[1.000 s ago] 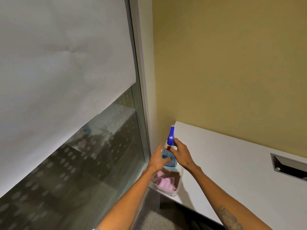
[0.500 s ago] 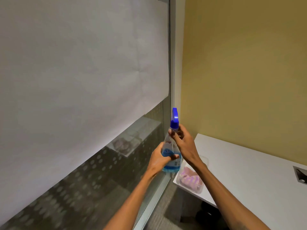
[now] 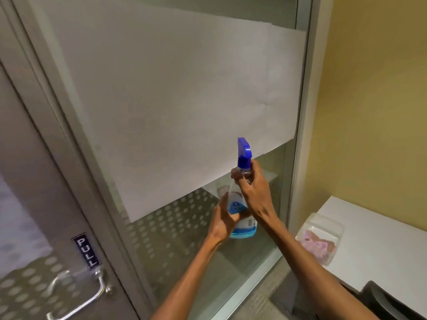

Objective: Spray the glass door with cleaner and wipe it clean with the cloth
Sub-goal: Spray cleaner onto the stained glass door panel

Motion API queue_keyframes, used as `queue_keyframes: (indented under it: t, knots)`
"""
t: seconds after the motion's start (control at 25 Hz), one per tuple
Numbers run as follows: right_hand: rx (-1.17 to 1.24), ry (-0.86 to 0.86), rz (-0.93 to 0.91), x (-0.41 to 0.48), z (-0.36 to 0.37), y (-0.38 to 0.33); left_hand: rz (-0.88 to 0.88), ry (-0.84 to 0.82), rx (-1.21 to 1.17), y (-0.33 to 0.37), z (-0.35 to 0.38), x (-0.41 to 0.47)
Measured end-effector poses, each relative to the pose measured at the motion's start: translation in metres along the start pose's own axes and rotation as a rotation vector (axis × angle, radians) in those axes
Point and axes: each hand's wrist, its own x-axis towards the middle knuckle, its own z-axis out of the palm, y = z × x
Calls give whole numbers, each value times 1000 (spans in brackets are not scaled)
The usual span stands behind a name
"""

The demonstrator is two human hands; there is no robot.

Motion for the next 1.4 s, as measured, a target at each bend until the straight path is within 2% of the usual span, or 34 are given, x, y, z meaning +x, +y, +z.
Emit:
queue_keyframes:
  t: [0.24,0.48,0.6,0.88,1.2,1.4]
  knots:
    - [122,-21,-17,-70,62,-99,14,166,16,34,-81,-120]
    - [152,-187,-69,-119,134,-190,69,240,-9,52,-170,-214]
    - [190,-214,-84,-145,176,-231,79,307,-11,60,-218,-255]
    - [417,-282,-54,-211,289,-323,118,488,82,71,-338,-359]
    - [527,-318,44,-288,410,-416,94,515,126,66,-467,-463]
    - [502,-270,64,-315,460,-457,102,505,208,73,-531,-499]
